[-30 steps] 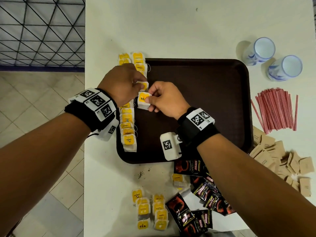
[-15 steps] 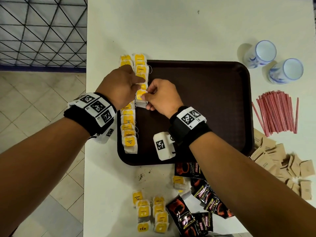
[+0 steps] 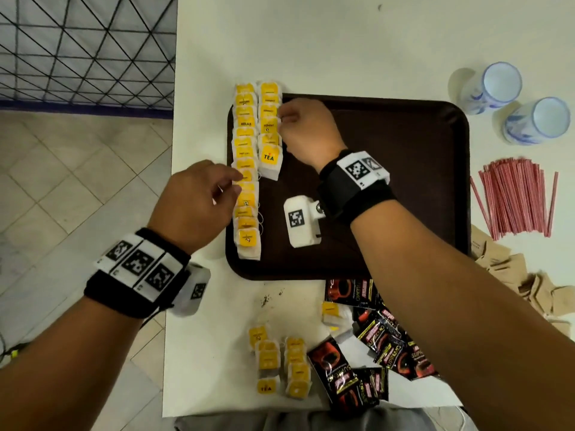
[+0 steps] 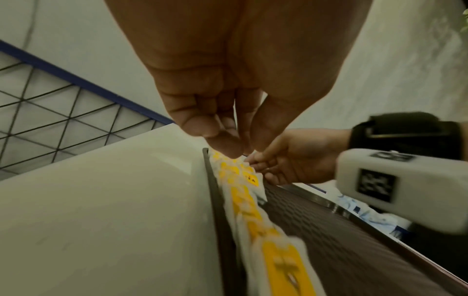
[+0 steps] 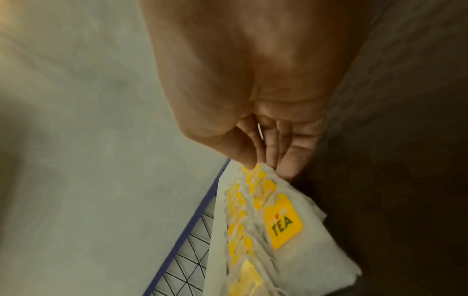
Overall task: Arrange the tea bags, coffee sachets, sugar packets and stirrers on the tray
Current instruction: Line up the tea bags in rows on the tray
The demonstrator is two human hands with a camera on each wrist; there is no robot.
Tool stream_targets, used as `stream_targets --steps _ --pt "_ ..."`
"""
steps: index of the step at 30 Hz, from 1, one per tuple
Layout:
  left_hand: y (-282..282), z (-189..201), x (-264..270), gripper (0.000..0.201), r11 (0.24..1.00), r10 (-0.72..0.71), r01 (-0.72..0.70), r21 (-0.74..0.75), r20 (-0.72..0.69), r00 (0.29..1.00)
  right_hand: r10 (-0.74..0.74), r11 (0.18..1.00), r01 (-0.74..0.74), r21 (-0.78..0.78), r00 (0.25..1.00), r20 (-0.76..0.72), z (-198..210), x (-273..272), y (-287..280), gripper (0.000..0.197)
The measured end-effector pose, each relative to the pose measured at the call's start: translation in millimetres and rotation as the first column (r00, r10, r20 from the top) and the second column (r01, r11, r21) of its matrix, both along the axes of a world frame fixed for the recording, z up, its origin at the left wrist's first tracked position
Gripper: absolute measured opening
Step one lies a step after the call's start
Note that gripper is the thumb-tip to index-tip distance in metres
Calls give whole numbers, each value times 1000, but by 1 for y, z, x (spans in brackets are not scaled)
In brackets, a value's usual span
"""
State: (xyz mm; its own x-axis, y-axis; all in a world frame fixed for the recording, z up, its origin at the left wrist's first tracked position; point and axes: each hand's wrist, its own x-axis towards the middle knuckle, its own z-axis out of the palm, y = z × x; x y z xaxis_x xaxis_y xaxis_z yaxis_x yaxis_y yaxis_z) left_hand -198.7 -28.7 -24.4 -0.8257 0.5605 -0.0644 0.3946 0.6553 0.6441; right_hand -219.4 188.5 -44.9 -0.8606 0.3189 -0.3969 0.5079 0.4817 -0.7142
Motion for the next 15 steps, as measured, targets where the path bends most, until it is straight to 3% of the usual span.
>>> stream_targets --steps 4,8,11,15 --pt "-23 5 50 14 998 -40 45 -47 94 995 14 996 -12 85 1000 -12 15 12 -1 26" --pt "-39 -2 106 22 979 -162 187 -78 257 953 26 998 -24 62 999 -35 26 79 2 19" --pt "-41 -9 143 28 945 -218 288 -155 357 908 101 995 -103 9 991 82 32 150 -5 10" --pt "-42 -11 170 46 882 -242 385 -270 442 864 184 983 -178 -47 954 236 44 228 -24 19"
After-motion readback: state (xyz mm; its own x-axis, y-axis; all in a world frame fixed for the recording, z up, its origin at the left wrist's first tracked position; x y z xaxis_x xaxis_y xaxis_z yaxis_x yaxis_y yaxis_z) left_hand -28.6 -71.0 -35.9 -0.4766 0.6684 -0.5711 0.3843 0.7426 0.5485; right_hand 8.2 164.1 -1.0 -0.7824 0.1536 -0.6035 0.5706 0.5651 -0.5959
